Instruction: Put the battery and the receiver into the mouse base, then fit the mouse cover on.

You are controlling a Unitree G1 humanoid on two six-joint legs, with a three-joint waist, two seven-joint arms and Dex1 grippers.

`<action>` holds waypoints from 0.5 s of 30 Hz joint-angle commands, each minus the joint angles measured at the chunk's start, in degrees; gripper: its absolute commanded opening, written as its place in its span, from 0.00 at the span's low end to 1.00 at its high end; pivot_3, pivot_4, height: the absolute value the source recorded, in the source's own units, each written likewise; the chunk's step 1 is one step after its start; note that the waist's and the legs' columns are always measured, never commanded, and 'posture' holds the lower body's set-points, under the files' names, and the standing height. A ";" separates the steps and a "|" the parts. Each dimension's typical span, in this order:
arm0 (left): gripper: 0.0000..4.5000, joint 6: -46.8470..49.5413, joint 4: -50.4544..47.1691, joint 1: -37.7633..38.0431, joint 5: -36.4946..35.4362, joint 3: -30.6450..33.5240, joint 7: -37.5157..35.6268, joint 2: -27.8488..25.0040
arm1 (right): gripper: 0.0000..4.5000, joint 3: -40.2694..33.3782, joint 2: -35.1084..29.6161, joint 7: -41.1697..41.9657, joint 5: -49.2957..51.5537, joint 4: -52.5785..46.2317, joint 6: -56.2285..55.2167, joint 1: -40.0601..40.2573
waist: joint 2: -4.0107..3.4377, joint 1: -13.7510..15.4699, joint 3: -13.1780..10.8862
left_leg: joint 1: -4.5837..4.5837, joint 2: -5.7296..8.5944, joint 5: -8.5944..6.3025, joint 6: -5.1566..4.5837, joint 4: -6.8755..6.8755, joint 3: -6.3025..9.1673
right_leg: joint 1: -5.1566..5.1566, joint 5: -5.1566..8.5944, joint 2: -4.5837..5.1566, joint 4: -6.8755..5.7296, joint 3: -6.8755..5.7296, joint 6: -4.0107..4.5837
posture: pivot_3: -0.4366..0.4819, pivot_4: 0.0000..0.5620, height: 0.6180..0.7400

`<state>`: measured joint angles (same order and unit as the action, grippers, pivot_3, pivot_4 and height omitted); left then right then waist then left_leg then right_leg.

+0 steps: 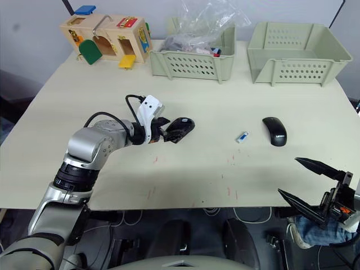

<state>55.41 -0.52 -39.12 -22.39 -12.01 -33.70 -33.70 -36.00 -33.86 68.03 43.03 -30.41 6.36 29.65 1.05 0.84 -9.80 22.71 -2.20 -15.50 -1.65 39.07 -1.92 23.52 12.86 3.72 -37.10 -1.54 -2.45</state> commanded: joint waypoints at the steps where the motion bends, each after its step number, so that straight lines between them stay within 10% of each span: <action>1: 0.98 0.03 0.47 -2.48 2.20 -0.81 -0.17 1.16 | 0.99 -0.63 -0.08 -0.55 0.79 -1.67 -1.11 0.49 | 0.00 0.10 0.00 | 0.03 0.00 0.00 0.00 0.02 0.01 | 0.00 0.00 0.00 0.00 -0.01 0.00 | 0.48 0.27 1.00; 15: 0.98 2.75 7.63 -8.55 7.06 -4.36 -1.99 4.93 | 0.99 0.54 -0.57 -2.59 0.95 -3.06 -0.83 0.26 | 0.00 -0.08 0.00 | 0.06 0.01 0.00 -0.01 0.08 0.01 | 0.02 0.00 0.01 0.00 0.01 -0.01 | 0.48 0.27 1.00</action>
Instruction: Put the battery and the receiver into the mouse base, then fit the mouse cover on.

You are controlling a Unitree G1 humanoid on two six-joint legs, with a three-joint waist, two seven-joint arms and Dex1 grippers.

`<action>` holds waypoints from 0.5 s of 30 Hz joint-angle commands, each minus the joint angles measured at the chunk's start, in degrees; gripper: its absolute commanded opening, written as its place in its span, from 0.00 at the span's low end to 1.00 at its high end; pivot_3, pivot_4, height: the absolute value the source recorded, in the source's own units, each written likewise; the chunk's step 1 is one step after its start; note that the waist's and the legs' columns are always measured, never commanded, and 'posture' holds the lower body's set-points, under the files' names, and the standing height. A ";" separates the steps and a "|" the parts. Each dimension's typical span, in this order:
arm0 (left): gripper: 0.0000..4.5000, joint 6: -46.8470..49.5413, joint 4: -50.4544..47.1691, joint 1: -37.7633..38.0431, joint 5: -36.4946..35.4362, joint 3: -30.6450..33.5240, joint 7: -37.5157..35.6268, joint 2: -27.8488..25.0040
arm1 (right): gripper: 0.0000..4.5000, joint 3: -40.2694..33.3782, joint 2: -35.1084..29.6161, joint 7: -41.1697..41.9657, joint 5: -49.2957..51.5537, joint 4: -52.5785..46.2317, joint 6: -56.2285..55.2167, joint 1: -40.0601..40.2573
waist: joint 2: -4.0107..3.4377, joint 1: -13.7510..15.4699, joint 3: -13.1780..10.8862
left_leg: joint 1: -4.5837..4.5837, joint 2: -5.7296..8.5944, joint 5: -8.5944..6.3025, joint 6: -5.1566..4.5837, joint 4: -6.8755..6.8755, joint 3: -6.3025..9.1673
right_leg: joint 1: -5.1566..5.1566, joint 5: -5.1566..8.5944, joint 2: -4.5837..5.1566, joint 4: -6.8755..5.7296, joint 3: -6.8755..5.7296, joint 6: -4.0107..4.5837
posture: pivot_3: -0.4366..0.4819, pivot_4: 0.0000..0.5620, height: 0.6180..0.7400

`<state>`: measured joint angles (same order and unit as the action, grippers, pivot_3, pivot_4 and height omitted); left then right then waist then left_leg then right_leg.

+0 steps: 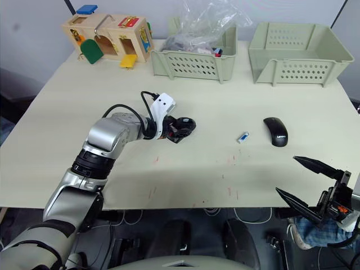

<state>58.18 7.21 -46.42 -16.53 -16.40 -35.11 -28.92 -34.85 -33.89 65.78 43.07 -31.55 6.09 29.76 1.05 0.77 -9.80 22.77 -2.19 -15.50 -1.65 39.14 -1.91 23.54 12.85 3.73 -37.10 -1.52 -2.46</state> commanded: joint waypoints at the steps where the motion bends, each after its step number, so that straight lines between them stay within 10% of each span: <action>1: 0.98 0.20 0.05 -1.34 1.33 -0.02 -0.78 0.26 | 0.99 -0.54 -0.55 -0.41 0.91 -1.96 -0.62 0.21 | 0.00 0.00 0.00 | 0.00 0.00 0.00 0.00 0.00 0.00 | 0.01 0.00 -0.01 0.00 0.00 0.00 | 0.48 0.27 1.00; 15: 0.98 -1.93 2.51 -2.04 5.62 -1.17 -2.79 0.62 | 0.99 0.14 0.38 -1.80 0.86 -2.97 -0.94 1.27 | 0.00 0.09 0.00 | 0.02 0.00 0.00 0.00 0.01 0.00 | 0.01 0.00 0.00 -0.01 -0.01 0.00 | 0.48 0.27 1.00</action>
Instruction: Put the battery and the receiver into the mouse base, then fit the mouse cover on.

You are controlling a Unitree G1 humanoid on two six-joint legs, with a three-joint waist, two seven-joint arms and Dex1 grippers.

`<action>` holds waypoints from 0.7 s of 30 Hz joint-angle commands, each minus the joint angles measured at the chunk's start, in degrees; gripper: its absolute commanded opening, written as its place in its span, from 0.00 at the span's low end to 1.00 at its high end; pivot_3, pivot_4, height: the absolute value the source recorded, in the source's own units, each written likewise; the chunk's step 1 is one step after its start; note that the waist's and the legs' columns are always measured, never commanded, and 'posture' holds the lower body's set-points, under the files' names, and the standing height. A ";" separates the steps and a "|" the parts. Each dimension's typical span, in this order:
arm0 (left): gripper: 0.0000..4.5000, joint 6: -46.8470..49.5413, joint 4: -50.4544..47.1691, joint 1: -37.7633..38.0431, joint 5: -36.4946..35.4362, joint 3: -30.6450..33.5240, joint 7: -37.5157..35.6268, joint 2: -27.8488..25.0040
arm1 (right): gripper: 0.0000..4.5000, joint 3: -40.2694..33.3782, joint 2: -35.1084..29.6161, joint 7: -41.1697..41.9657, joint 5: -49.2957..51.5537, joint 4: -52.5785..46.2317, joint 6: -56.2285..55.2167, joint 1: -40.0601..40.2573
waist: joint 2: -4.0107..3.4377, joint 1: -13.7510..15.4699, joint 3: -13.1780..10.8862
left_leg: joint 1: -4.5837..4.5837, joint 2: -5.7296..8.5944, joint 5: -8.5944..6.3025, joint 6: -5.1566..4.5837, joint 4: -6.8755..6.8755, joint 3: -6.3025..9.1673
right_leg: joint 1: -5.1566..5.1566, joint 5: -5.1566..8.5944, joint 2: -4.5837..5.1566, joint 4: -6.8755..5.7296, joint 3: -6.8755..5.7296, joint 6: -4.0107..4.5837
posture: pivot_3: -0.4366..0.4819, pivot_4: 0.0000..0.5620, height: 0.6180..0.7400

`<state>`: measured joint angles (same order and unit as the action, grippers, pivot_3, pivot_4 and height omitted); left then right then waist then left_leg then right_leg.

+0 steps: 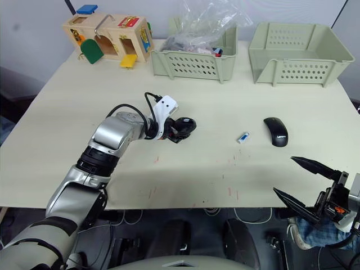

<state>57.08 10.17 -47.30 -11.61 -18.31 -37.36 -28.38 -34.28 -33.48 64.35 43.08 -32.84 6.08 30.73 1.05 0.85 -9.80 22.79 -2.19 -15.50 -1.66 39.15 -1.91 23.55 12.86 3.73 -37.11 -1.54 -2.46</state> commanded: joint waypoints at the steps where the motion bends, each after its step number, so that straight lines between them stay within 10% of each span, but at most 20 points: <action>1: 0.98 -1.02 -0.39 -1.15 0.87 0.81 -0.67 0.14 | 0.99 -0.42 -0.04 -0.41 0.84 -1.68 -0.93 0.30 | 0.00 -0.01 0.00 | 0.00 0.00 0.00 0.00 0.00 0.00 | 0.00 0.00 0.00 0.00 0.00 0.00 | 0.48 0.27 1.00; 5: 0.98 -1.09 -0.47 -0.98 1.21 0.75 -1.01 0.45 | 0.99 -0.62 0.30 -1.04 1.00 -2.01 -0.93 0.58 | 0.00 0.01 0.00 | 0.00 0.00 0.00 0.00 0.00 0.01 | 0.00 0.00 0.00 0.00 0.00 0.00 | 0.48 0.27 1.00; 11: 0.65 -1.70 -1.11 -0.31 1.45 0.60 -2.69 0.16 | 1.00 -0.49 0.43 -1.40 0.91 -2.44 -1.09 1.05 | 0.00 0.01 0.00 | -0.01 0.00 0.00 0.00 0.00 0.01 | 0.00 0.00 0.00 -0.01 0.01 0.00 | 0.48 0.27 1.00; 21: 0.65 -6.38 -8.19 1.15 -1.61 0.98 -13.86 -5.61 | 1.00 -0.78 0.28 -2.04 0.78 -2.07 -0.90 1.20 | 0.00 -0.02 0.00 | 0.02 0.00 0.00 0.00 0.01 0.02 | 0.02 0.00 0.00 -0.01 0.01 0.01 | 0.48 0.27 1.00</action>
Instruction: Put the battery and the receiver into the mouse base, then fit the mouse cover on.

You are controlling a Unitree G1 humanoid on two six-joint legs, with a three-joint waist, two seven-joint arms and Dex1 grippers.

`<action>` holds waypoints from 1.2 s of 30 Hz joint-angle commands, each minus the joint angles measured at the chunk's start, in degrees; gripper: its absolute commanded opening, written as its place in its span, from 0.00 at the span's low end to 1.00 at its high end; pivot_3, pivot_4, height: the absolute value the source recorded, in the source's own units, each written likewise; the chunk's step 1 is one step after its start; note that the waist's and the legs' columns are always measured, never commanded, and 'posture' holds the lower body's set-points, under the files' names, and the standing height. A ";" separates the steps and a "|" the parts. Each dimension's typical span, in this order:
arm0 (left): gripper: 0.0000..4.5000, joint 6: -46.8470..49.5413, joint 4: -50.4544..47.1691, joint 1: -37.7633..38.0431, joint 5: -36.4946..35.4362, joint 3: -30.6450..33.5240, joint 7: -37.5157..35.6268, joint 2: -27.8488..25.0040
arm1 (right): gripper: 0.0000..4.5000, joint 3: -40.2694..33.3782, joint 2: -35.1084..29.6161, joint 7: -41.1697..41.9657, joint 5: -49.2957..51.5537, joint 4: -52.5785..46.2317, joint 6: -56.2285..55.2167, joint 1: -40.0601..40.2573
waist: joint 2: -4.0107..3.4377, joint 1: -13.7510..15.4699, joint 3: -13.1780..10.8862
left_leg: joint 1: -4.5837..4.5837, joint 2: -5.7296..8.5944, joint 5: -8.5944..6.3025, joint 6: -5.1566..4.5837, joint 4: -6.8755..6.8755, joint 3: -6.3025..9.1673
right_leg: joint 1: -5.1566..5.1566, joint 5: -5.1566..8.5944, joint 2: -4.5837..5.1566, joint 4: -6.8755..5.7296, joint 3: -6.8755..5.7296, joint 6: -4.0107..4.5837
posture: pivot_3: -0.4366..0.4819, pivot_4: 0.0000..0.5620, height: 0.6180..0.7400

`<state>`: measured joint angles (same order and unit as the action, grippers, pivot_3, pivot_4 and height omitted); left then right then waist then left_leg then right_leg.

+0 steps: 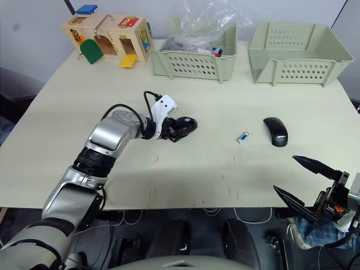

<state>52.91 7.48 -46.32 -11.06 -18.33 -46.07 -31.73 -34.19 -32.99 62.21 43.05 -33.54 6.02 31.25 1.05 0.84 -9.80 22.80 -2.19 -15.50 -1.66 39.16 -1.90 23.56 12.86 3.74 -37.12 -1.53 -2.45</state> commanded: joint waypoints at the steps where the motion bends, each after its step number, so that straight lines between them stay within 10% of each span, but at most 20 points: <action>1: 0.65 -2.95 -7.35 0.49 -2.96 0.70 -7.59 -3.43 | 1.00 -0.97 -0.30 0.09 0.87 -1.29 -0.76 0.71 | 0.00 -0.01 0.00 | 0.00 0.00 0.00 0.00 0.00 0.00 | 0.00 0.00 0.00 0.00 0.00 0.00 | 0.48 0.27 1.00; 9: 0.65 -8.66 -16.66 3.79 -4.37 -2.68 -16.48 -6.77 | 1.00 -1.54 -1.63 0.87 1.89 -1.92 0.44 2.25 | -0.02 0.14 0.01 | -0.01 -0.01 0.00 0.00 0.03 0.00 | 0.00 0.04 0.02 0.00 0.03 0.06 | 0.48 0.27 1.00; 36: 0.65 -12.21 -17.74 9.77 6.48 -13.53 -13.78 -3.70 | 1.00 -3.13 -5.98 -1.57 5.94 -4.66 6.60 2.65 | -0.03 0.12 0.03 | -0.02 -0.01 0.00 -0.01 0.02 0.09 | 0.00 0.07 -0.01 0.00 0.06 -0.01 | 0.48 0.27 1.00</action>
<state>40.69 -9.54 -37.34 -5.52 -31.21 -60.09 -35.75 -36.85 -38.75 61.44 47.84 -36.23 12.33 34.07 1.01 0.95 -9.77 22.78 -2.20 -15.51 -1.67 39.19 -1.79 23.56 12.93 3.73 -37.12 -1.47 -2.46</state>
